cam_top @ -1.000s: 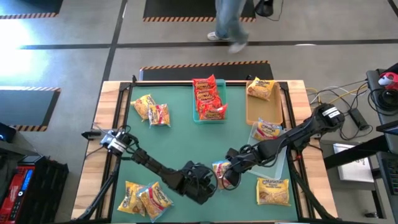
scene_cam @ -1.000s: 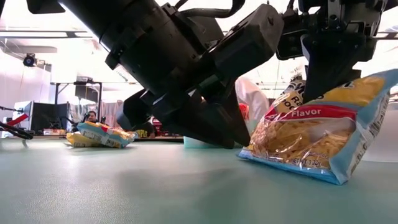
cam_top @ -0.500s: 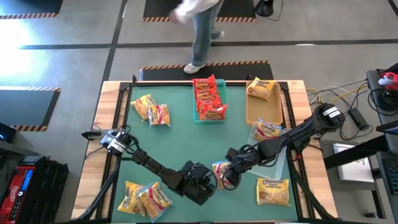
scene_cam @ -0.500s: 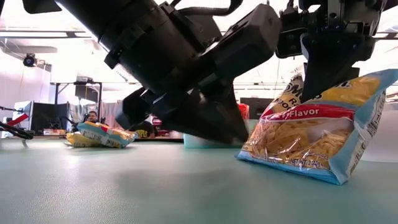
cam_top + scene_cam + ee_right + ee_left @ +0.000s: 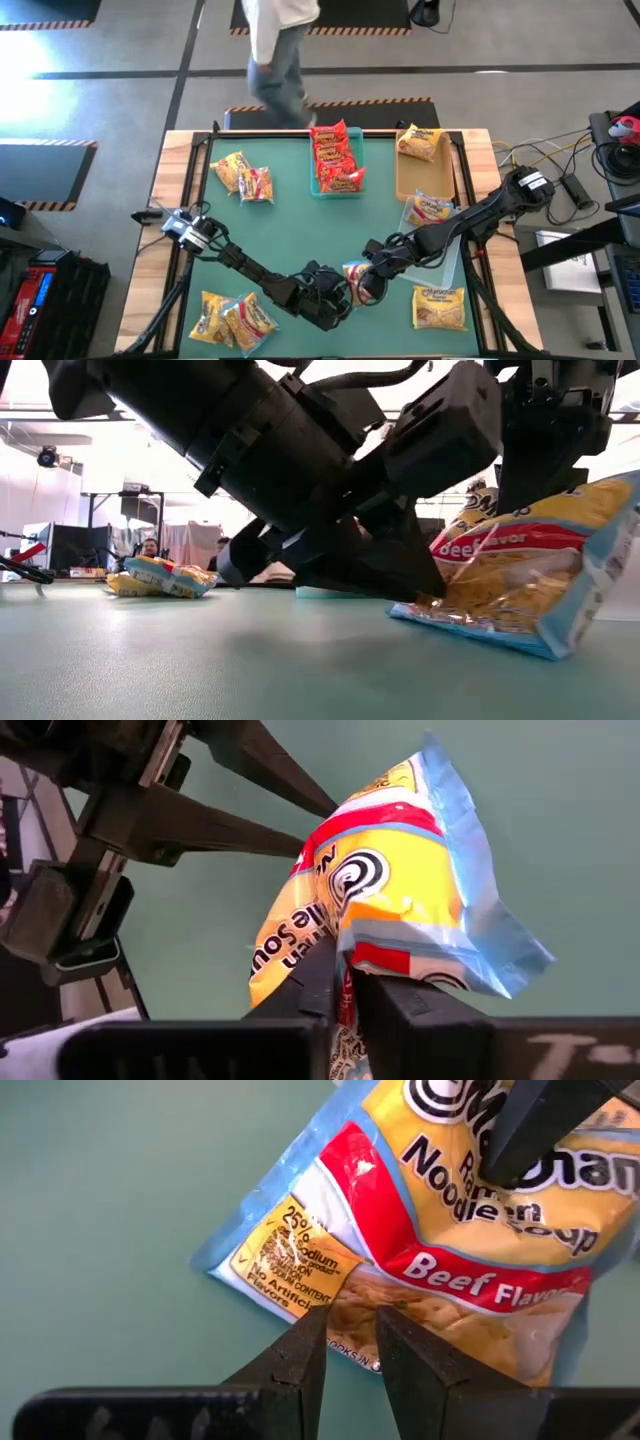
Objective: Sort Maruchan noodles
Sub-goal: Put the blue noodle pack into the transparent bin
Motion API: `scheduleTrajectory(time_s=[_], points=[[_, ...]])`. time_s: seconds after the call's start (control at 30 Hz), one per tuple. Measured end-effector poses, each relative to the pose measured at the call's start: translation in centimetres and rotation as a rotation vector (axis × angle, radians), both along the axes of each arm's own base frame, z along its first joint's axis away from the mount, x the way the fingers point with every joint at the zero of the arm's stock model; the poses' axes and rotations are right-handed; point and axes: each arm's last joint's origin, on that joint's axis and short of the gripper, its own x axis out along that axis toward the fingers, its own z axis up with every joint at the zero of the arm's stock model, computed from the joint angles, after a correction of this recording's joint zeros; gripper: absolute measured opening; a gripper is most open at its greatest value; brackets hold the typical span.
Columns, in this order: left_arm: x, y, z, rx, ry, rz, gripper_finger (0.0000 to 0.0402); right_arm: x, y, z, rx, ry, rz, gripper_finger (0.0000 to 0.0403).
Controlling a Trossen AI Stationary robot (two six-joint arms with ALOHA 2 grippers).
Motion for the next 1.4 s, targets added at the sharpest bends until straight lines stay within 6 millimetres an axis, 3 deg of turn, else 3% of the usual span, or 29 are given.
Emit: scheduleTrajectory(time_s=[0.37,0.53,1.13,1.4], points=[[0.3,-0.1,-1.9,-0.053,0.01,0.001,0.0075,0.0,0.0,0.0,0.03,0.01,-0.024,0.0151],[0.4,0.1,-2.3,-0.058,0.016,0.011,0.0075,-0.1,0.5,0.0,0.077,0.036,-0.061,0.0188],[0.8,0.5,-3.1,-0.081,0.013,0.013,0.0075,-0.1,0.1,-0.1,0.005,0.008,-0.204,0.0192],[0.8,0.7,-3.1,-0.082,0.017,0.014,0.0075,0.3,0.3,0.3,0.023,-0.04,-0.183,0.0192]])
